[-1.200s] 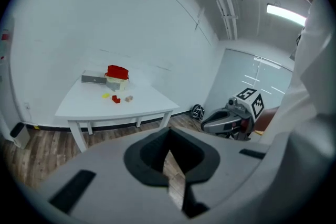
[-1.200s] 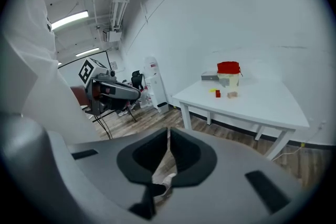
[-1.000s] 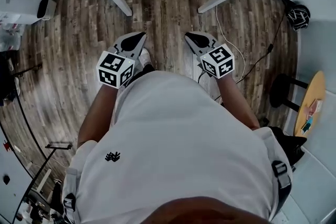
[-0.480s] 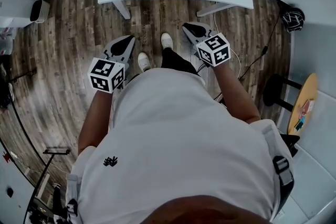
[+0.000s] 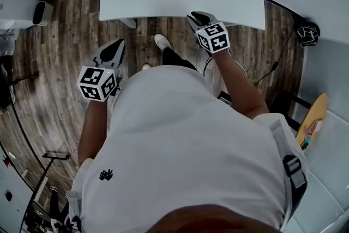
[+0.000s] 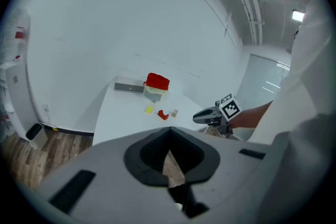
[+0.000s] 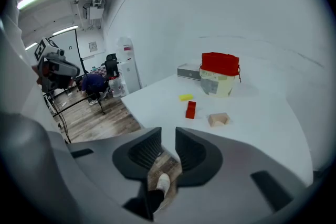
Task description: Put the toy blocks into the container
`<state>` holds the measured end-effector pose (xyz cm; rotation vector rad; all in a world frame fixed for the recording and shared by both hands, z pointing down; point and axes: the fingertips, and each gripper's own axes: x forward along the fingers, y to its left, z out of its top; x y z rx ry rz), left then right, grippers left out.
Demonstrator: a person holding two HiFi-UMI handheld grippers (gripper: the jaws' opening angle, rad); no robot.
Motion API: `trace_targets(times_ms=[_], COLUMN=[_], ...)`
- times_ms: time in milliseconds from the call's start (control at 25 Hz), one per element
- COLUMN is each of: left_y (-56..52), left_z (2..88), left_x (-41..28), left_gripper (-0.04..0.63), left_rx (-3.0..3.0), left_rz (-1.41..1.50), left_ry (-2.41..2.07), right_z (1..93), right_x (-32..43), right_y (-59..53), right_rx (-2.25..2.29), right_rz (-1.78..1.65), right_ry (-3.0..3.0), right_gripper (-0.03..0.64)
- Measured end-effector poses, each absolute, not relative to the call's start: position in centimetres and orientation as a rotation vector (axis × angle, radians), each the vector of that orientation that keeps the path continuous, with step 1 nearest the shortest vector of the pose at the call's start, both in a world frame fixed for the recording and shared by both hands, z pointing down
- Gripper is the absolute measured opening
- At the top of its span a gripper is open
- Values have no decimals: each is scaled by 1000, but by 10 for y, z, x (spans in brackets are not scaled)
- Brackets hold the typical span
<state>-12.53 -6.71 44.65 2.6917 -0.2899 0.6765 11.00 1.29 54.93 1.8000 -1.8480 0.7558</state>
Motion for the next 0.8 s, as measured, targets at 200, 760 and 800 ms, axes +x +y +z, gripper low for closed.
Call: trace_targets(times_ms=[200,760,800], left_y=[-101,-136,-136], left_z=[437,429,430], left_x=[-91,-40,-39], left_gripper=[6,6,6], left_rx=[2680,2663,2661], left_rz=[680,752,756], left_ry=[-361,-498,-504], right_z=[578,647,648], right_x=[169,239,241], right_y=[-28,-71,-71], right_rx=[1843,1860,1860], right_rz=[786,896,898], right_ry=[-1785,-1643,-1641], right_gripper=[104,137,126])
